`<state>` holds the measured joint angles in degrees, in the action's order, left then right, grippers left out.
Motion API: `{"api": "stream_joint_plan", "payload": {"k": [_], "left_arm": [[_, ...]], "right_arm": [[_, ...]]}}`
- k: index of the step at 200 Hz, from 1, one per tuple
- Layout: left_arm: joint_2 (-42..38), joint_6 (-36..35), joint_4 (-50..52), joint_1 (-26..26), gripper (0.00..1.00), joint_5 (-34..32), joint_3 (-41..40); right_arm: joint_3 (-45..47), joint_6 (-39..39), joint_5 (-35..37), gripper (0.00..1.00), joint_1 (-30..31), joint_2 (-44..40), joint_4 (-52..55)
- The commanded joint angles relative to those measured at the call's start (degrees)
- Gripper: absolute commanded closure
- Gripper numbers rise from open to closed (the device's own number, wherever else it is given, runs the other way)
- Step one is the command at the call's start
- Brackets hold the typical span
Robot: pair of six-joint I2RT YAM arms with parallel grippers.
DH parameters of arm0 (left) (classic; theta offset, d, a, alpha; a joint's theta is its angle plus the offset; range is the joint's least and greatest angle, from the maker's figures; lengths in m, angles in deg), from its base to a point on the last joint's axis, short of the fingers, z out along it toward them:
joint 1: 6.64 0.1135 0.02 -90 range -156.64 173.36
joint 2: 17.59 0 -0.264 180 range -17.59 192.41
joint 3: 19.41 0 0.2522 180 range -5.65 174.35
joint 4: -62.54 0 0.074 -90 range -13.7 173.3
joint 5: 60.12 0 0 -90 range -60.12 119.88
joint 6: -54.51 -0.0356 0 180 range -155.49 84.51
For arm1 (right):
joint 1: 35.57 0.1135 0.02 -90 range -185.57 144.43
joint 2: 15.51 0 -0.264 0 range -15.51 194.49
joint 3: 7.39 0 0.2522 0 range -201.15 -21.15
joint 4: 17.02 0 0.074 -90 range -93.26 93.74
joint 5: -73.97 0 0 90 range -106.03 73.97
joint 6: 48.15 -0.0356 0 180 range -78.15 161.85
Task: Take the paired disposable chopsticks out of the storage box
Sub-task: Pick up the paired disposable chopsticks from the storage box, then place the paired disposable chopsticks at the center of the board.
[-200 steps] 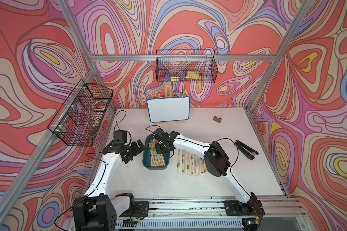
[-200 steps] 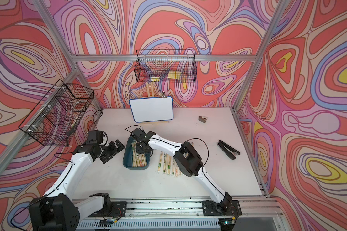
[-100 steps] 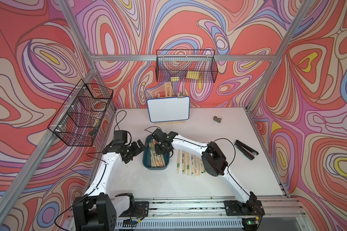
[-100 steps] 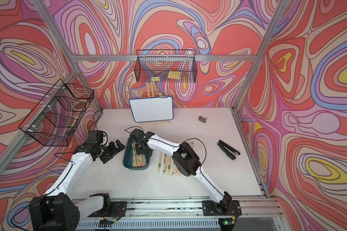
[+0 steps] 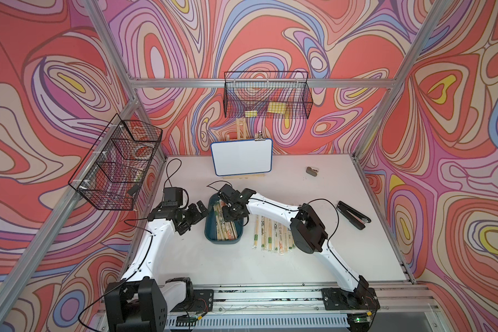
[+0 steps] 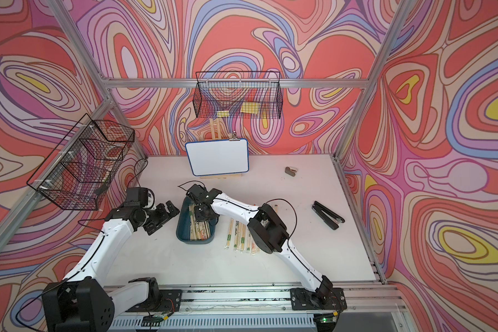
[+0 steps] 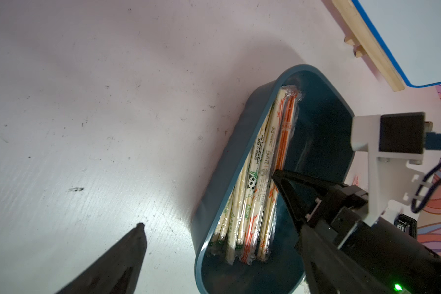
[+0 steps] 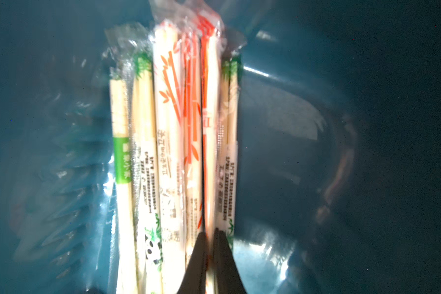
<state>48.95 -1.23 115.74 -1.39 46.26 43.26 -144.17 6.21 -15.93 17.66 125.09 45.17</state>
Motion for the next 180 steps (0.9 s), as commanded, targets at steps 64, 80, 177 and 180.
{"api": "stream_joint_plan", "payload": {"k": [64,80,177,180], "left_arm": [[0.27,-1.02,-0.59,0.37,0.0,0.23,0.87],[0.31,-1.01,-0.51,0.37,0.0,0.2,0.87],[0.15,-0.96,-0.42,0.37,0.0,0.48,1.14],[0.09,-0.98,-0.48,0.37,0.0,0.49,1.11]], "right_arm": [[-1.79,-0.35,1.82,1.0,0.2,-6.62,-1.0],[-1.23,-0.48,1.62,1.0,0.13,-7.71,-2.05],[14.52,-5.35,4.77,1.0,-3.72,-23.15,-9.91],[15.48,-5.55,5.0,1.0,-3.89,-23.83,-10.12]]}}
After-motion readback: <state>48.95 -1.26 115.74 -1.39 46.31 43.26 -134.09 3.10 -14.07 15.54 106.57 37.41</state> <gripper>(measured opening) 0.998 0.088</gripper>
